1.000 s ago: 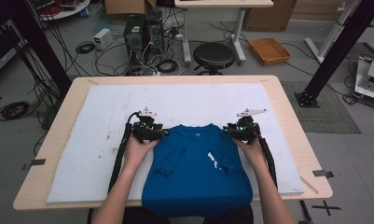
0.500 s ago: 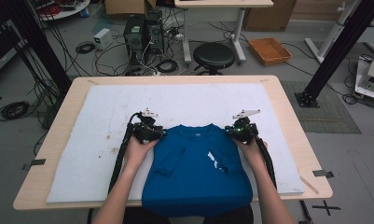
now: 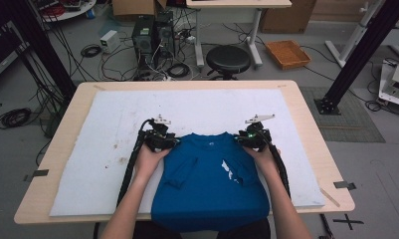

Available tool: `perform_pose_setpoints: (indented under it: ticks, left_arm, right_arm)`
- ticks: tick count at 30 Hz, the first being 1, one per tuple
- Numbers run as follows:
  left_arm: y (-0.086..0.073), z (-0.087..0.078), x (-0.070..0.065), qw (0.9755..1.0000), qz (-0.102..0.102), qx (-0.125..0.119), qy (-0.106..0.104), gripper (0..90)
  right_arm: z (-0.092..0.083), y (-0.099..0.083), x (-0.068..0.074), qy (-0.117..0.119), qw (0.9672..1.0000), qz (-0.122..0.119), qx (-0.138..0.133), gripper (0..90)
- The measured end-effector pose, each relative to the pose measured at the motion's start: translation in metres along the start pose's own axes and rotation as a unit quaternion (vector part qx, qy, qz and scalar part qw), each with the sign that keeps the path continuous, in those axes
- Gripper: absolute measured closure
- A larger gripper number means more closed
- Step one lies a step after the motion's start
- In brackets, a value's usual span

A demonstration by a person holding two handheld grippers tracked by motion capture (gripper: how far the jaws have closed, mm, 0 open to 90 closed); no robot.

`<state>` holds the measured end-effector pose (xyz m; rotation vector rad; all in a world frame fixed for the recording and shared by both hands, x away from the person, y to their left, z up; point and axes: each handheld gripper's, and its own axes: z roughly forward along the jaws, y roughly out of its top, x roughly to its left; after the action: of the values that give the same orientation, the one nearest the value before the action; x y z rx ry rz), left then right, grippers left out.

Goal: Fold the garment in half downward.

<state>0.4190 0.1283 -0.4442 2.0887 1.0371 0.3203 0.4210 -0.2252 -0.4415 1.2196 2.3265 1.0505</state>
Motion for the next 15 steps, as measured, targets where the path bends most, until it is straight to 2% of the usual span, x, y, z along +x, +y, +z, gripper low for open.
perform_pose_setpoints:
  ticks: [3,6,8,10,13,15]
  left_arm:
    - [0.0001,-0.0003,0.0001,1.0,-0.001,0.001,0.006,73.2]
    - [0.0011,-0.0016,-0.0003,1.0,-0.004,-0.001,0.003,77.3]
    - [0.0031,-0.0031,-0.0007,1.0,-0.002,-0.007,0.006,74.9]
    - [0.0061,-0.0036,0.0001,0.9999,-0.008,-0.01,0.001,67.8]
    - [0.0086,-0.0002,-0.0009,1.0,-0.002,-0.007,0.001,61.4]
    - [0.0085,0.0012,-0.0016,1.0,0.006,-0.005,0.003,61.1]
  right_arm:
    - [0.003,-0.0014,0.001,0.006,0.9998,-0.014,0.015,79.0]
    - [0.001,-0.0006,0.0011,0.008,0.9997,-0.022,0.007,83.8]
    - [-0.0017,0.0008,-0.0011,0.013,0.9998,-0.011,-0.009,82.6]
    - [-0.004,0.003,-0.0039,0.021,0.9995,0.003,-0.022,77.4]
    - [-0.0021,0.0063,-0.0052,0.031,0.9991,0.012,-0.026,69.0]
    - [-0.0005,0.0071,-0.0047,0.032,0.9991,0.013,-0.024,68.6]
